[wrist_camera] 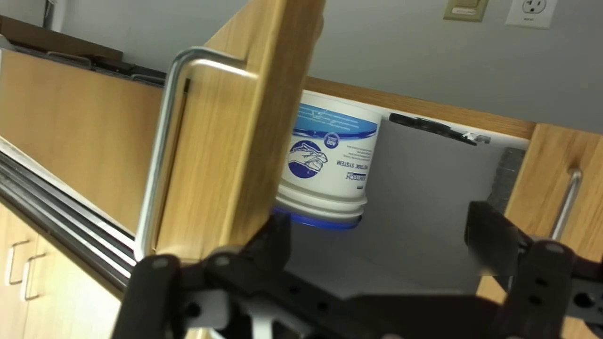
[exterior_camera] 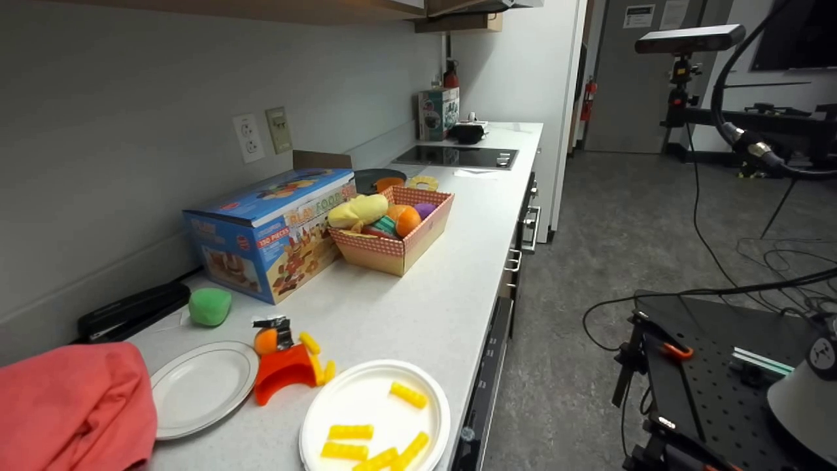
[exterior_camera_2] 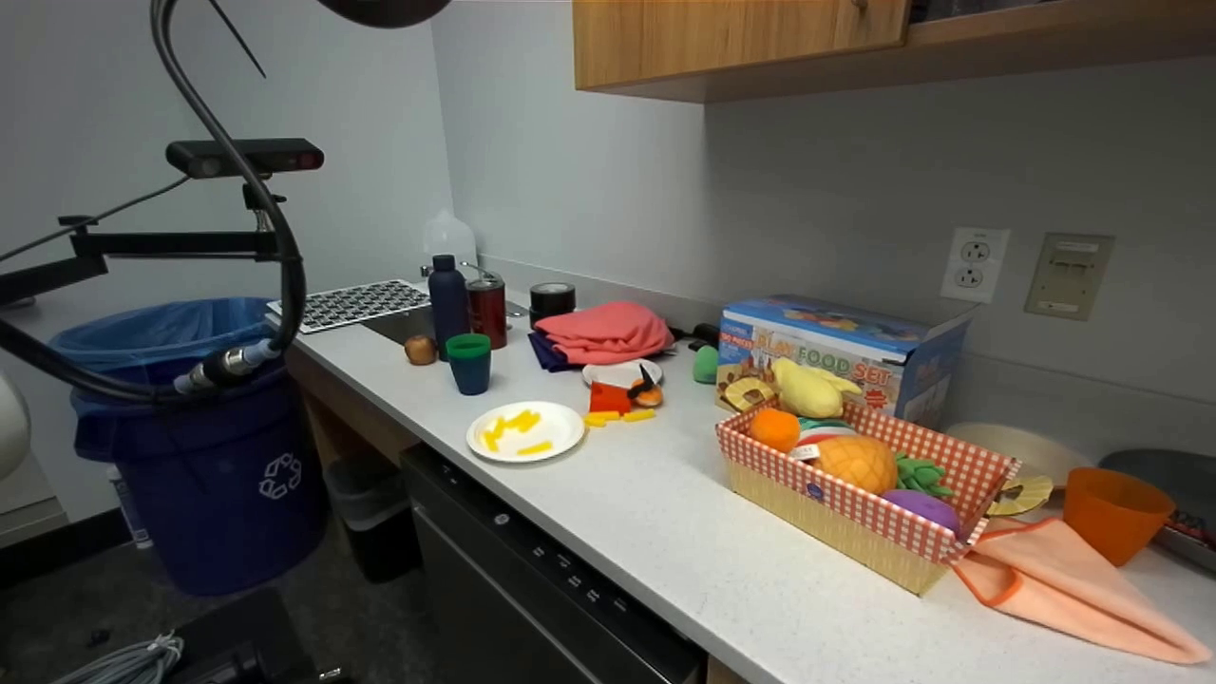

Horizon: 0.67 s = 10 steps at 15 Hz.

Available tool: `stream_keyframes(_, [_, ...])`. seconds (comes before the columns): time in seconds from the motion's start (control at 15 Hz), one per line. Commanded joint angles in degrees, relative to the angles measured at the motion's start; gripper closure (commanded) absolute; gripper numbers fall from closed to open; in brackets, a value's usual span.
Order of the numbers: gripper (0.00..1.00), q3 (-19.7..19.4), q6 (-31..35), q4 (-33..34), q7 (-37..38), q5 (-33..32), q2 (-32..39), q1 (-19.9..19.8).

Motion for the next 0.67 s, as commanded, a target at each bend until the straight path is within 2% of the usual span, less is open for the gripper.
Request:
stream_keyframes(0.0, [0.0,-4.64,4.6,-4.32,0.13,-0.21,1.79,-1.48])
stream_keyframes(0.33, [0.0,-13.88,6.95,-7.09,-0.97,-0.42,3.99,-0.19])
stream_keyframes(0.4, [0.0,-11.51,4.77,-6.48,-0.3,-0.13,2.58,-0.72])
stream_keyframes(0.6, [0.0,-13.75,5.56,-6.99,-0.45,-0.27,3.77,-0.71])
